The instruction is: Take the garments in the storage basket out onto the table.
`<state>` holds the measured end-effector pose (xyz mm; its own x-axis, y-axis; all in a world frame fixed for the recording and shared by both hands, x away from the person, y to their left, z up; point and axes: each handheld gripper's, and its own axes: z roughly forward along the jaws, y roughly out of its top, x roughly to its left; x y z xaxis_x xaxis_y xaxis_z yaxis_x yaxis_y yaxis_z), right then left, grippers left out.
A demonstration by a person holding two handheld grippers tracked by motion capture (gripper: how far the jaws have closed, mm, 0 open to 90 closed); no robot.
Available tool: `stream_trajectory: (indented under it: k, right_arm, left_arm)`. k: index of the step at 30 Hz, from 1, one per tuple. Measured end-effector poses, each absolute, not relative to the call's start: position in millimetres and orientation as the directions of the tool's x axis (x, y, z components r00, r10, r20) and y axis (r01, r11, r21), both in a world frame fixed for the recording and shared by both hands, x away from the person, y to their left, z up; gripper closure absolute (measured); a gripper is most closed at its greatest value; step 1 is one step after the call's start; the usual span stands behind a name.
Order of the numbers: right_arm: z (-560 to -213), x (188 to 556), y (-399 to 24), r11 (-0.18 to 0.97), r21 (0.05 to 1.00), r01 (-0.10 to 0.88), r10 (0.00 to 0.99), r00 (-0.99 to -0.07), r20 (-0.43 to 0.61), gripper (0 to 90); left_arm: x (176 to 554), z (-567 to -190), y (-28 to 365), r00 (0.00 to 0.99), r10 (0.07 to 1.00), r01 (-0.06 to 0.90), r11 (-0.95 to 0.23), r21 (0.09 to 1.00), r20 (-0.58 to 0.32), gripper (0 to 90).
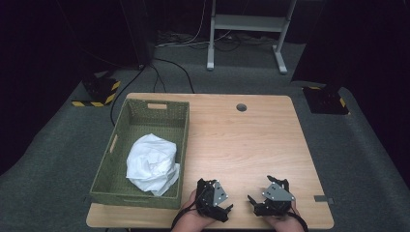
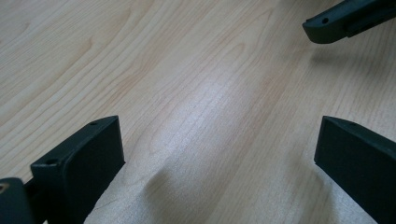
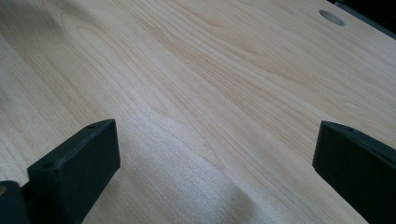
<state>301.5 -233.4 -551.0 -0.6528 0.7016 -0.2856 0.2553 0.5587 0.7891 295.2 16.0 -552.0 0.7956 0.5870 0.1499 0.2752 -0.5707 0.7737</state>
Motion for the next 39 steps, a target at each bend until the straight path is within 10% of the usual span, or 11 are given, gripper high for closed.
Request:
stream_trajectory:
  k: [39]
  right_arm:
    - [-551.8, 301.7, -230.8, 0.583, 0.773, 0.249, 0.686, -0.661, -0.305, 0.2]
  left_arm:
    - [283.7, -501.4, 29.0, 0.808, 0.584, 0.269, -0.486, 0.832, 0.080, 1.0]
